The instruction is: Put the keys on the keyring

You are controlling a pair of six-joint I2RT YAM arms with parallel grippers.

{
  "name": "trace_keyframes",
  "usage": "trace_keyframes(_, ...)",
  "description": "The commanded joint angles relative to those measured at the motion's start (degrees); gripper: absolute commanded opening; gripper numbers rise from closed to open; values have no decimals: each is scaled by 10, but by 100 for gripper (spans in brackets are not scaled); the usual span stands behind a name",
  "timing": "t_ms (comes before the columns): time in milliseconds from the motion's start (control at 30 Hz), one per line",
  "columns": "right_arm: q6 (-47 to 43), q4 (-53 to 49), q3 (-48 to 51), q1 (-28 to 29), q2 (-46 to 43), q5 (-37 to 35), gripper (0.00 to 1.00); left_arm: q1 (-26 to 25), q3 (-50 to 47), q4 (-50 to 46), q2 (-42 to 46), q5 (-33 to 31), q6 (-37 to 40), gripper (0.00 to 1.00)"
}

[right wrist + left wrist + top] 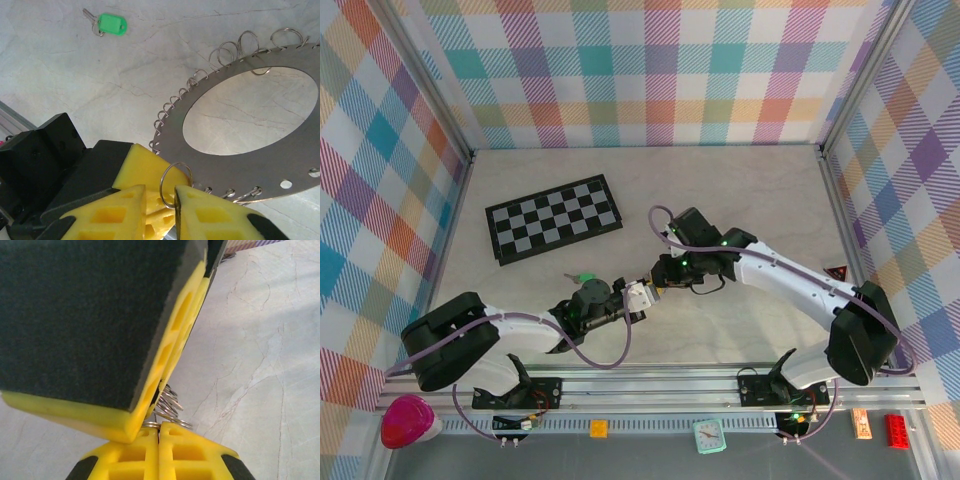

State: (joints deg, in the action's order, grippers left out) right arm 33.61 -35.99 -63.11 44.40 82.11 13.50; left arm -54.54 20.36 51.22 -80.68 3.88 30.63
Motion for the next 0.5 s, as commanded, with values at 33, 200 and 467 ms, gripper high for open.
trace_keyframes(33, -18, -34, -26, 5, 14, -31, 19, 3, 10, 12, 27, 7, 4, 0)
trace_keyframes(200, -28, -54, -38, 5, 17, -51, 15, 3, 12, -3, 44, 5, 8, 0)
trace_keyframes(467, -38, -72, -58, 5, 14, -55, 14, 2, 14, -24, 67, -1, 16, 0)
